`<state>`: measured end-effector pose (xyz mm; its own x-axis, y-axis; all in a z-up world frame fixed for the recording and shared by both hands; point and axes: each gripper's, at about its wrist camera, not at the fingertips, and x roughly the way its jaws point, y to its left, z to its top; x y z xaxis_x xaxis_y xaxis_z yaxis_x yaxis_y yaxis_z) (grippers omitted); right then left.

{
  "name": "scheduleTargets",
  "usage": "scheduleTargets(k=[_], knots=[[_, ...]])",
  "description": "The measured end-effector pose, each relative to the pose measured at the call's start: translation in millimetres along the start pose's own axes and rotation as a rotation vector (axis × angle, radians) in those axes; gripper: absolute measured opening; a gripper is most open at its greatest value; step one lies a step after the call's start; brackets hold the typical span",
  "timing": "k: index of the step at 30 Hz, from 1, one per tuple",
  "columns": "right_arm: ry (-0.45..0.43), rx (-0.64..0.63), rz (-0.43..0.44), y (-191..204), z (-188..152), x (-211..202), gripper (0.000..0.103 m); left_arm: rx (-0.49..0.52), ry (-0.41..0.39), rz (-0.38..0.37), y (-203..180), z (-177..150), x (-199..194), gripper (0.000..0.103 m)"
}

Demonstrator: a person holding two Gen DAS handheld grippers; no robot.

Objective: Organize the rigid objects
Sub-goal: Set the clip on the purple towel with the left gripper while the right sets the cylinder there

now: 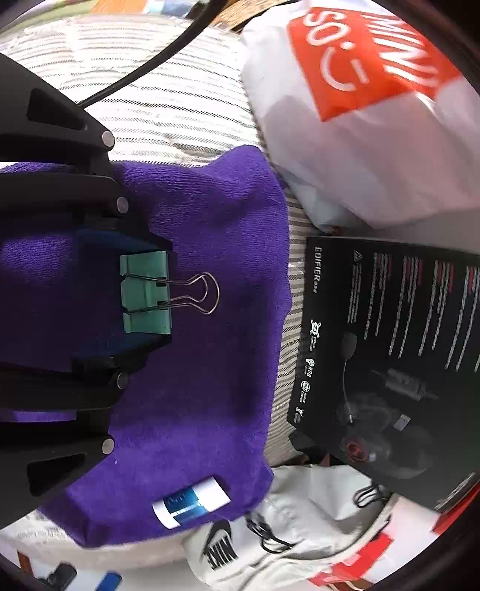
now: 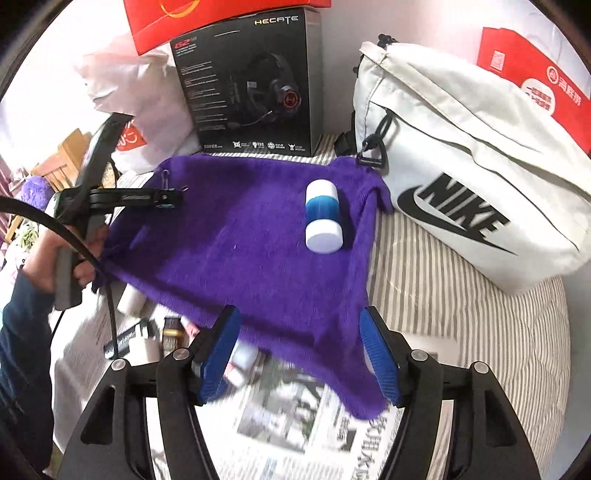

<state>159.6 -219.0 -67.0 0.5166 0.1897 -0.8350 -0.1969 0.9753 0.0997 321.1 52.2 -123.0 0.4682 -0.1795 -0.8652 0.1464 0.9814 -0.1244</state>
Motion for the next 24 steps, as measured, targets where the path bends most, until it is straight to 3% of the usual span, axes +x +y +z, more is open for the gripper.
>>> scheduleTargets(k=[9,13,18,24], knots=[[0.002,0.046,0.010,-10.2,-15.3,-11.6,0.067,0.111,0.020,0.113,-21.7,-1.7,6.5,0.042],[-0.005,0.052,0.007,-10.7,-20.3,-17.9,0.067,0.108,0.034,0.093,-20.3,-8.8,4.3,0.059],[-0.039,0.090,0.024,-13.7,-23.2,-31.9,0.067,0.091,0.058,0.115,-19.8,-26.6,-8.9,0.058],[-0.061,0.113,0.041,-11.3,-31.6,-45.5,0.067,0.094,-0.001,0.070,-29.4,-61.4,-64.9,0.057]])
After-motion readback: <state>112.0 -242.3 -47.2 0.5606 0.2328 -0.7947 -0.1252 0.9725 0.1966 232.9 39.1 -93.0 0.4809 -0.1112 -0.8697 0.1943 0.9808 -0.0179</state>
